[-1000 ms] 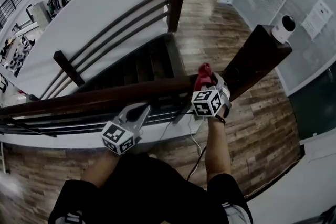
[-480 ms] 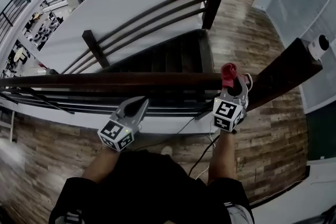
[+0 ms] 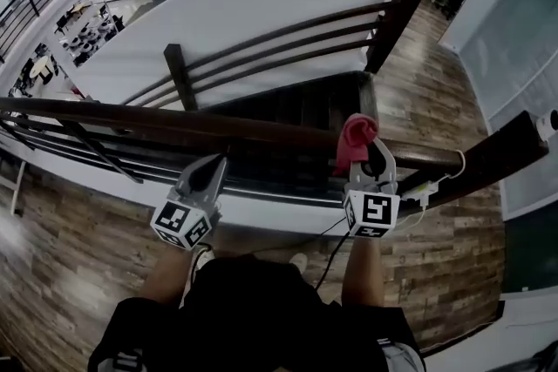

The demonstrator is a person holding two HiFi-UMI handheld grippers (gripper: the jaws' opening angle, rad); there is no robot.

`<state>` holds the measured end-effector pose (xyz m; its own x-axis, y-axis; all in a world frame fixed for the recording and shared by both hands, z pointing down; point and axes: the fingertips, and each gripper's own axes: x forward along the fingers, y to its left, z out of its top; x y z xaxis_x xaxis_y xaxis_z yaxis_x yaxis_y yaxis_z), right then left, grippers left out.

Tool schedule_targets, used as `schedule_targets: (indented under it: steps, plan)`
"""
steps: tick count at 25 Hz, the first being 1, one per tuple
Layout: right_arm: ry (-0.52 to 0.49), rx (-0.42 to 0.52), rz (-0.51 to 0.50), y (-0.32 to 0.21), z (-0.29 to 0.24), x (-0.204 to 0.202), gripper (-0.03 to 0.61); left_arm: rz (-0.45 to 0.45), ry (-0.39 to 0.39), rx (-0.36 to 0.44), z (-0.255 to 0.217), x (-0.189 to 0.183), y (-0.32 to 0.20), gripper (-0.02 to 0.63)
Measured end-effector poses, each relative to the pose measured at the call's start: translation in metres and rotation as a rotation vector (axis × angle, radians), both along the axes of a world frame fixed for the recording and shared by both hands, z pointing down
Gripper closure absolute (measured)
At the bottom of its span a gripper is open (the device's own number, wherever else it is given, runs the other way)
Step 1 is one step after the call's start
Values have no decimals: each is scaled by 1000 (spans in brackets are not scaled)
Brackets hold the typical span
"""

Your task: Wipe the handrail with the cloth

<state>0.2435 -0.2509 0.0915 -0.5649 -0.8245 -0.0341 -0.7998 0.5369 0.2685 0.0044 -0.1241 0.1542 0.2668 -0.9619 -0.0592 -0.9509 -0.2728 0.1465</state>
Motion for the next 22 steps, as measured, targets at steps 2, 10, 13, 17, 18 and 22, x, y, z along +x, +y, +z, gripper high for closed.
schedule_targets:
  steps: [2, 10, 13, 17, 18, 22]
  plan:
    - [-36, -15, -25, 19, 0, -33, 531, -25, -18, 0, 0, -40, 16, 614]
    - [-162, -37, -164, 88, -2, -160, 531, -57, -36, -41, 6, -144, 59, 615]
    - [-148, -49, -247, 110, -6, -193, 531, -96, -14, -33, 3, -166, 75, 615]
    - [-119, -67, -372, 131, -1, -225, 531, -199, 32, -41, 10, -187, 99, 615]
    - [-115, -71, -407, 137, 0, -232, 531, -222, 33, -48, 11, -189, 107, 615]
    - [-110, -101, -537, 157, 6, -258, 531, -322, 14, -68, 19, -197, 138, 615]
